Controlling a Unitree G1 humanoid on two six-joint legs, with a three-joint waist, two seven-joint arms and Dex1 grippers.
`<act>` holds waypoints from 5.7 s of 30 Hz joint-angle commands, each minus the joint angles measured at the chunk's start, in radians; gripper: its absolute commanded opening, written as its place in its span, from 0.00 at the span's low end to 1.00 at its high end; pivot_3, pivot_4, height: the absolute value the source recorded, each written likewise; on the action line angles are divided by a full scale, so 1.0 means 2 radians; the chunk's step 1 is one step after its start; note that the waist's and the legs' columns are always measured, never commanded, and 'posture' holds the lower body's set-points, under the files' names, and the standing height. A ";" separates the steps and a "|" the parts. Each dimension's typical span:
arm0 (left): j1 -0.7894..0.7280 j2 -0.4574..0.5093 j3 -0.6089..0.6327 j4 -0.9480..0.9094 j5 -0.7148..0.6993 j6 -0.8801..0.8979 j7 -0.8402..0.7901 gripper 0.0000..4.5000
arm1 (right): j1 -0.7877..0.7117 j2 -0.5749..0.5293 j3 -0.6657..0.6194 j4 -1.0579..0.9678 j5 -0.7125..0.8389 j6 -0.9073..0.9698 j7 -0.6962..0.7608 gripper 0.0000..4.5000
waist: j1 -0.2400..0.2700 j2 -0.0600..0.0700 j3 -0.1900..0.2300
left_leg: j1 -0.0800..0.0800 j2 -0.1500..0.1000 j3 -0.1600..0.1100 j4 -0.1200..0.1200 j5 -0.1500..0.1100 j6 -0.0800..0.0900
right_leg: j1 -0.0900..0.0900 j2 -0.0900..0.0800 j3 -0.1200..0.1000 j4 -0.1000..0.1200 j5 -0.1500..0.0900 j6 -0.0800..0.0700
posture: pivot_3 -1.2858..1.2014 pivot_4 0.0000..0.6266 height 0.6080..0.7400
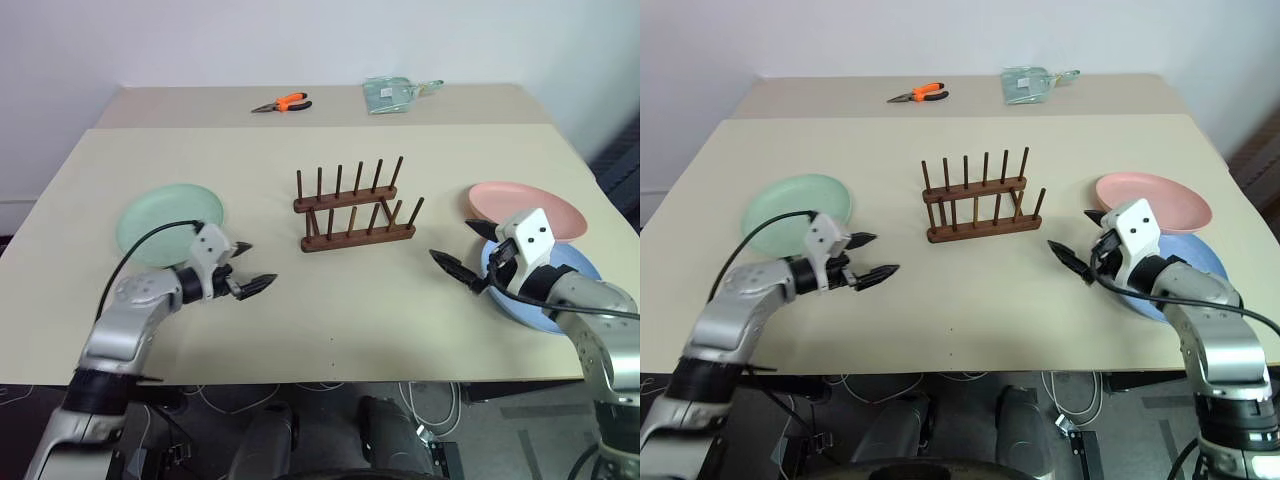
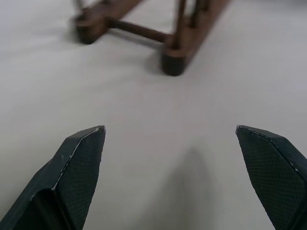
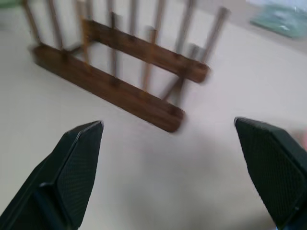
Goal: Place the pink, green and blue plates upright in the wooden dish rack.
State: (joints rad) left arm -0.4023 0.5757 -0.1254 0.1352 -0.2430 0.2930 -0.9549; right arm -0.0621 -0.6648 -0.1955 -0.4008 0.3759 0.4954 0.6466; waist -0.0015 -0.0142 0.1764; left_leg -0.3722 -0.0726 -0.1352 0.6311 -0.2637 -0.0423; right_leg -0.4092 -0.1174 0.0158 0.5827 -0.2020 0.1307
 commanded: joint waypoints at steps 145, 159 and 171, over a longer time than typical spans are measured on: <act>-0.097 -0.117 0.296 0.032 -0.041 0.082 0.490 1.00 | -0.282 -0.049 0.095 -0.045 0.058 0.021 -0.026 0.99 | -0.006 -0.001 -0.002 | 0.000 0.000 0.000 0.000 0.000 0.000 | 0.000 0.000 0.000 0.000 0.000 0.004 | 0.52 0.24 1.00; -0.044 -0.210 0.485 -0.065 -0.255 0.264 0.630 0.80 | -0.221 0.065 0.239 -0.022 -0.038 -0.041 0.000 1.00 | 0.006 -0.004 -0.003 | 0.000 -0.001 -0.001 0.000 0.000 0.000 | 0.000 0.000 0.000 0.000 0.001 0.004 | 0.52 0.24 1.00; -0.085 -0.184 0.310 -0.135 -0.239 0.177 0.467 0.01 | -0.232 0.044 0.252 -0.004 -0.138 -0.088 0.001 1.00 | 0.007 -0.005 -0.002 | -0.001 -0.001 -0.001 0.000 0.000 -0.001 | 0.000 0.000 0.000 0.000 0.001 0.003 | 0.52 0.24 1.00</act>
State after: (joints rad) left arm -0.5238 0.1991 0.5726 -0.0484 -0.7240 0.6963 0.0533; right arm -0.4979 -0.5778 0.2851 -0.4063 0.1663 0.3878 0.6587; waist 0.0127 -0.0244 0.1719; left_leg -0.3735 -0.0741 -0.1367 0.6317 -0.2629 -0.0440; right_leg -0.4101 -0.1165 0.0161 0.5829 -0.1993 0.1363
